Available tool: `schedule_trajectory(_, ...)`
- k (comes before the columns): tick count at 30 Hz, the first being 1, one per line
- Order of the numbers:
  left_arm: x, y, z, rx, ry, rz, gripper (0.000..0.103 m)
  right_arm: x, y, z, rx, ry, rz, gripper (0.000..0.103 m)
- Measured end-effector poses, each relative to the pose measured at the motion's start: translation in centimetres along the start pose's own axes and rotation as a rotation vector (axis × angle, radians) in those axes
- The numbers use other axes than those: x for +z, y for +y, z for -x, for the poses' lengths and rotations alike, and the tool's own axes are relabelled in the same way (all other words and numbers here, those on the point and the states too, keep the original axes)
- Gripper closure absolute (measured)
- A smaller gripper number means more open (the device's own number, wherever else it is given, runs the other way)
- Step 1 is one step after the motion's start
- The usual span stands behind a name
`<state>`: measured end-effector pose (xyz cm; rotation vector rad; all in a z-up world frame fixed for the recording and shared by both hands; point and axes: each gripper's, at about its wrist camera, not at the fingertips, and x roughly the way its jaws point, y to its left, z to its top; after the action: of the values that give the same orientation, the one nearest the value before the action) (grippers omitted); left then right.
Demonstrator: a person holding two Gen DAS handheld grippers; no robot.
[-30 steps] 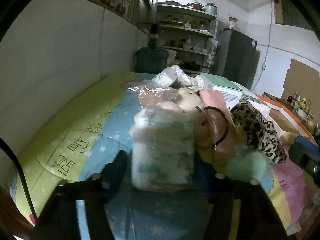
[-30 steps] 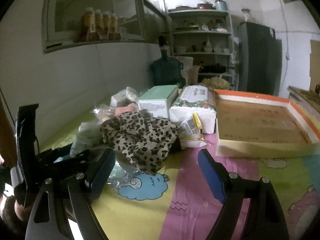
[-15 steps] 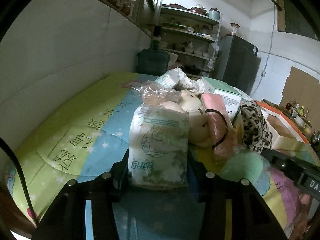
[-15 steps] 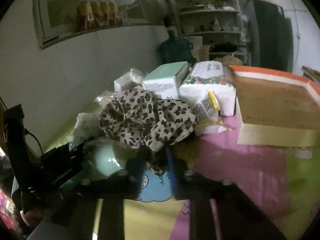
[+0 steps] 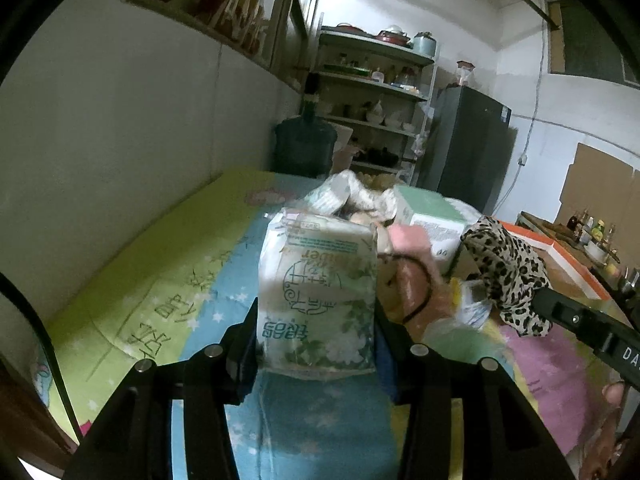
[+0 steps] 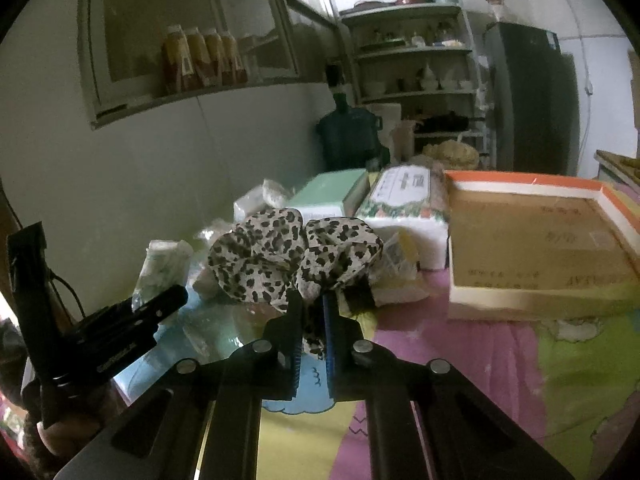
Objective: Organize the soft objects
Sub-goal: 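Carry the tissue pack and leopard cloth over the cardboard tray with both grippers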
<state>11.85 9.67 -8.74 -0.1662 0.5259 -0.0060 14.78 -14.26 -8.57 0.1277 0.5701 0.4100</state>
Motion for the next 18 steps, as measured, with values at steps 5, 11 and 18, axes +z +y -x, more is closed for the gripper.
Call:
schedule_trajectory(5,1.0,-1.2,0.9,-0.018,-0.029,-0.028,0.055,0.7,-0.1,1.2,-0.012,-0.035,0.002,0.094)
schedule_trajectory(11,2.2,-3.6,1.6,-0.052,-0.053,-0.065,0.056,1.2,-1.1,2.8,-0.043,-0.076,-0.005,0.094)
schedule_trajectory(18,3.1,-7.0,1.6,-0.115,-0.061,-0.094,0.056,1.9,-3.1,4.8,-0.099,-0.119,-0.02,0.094)
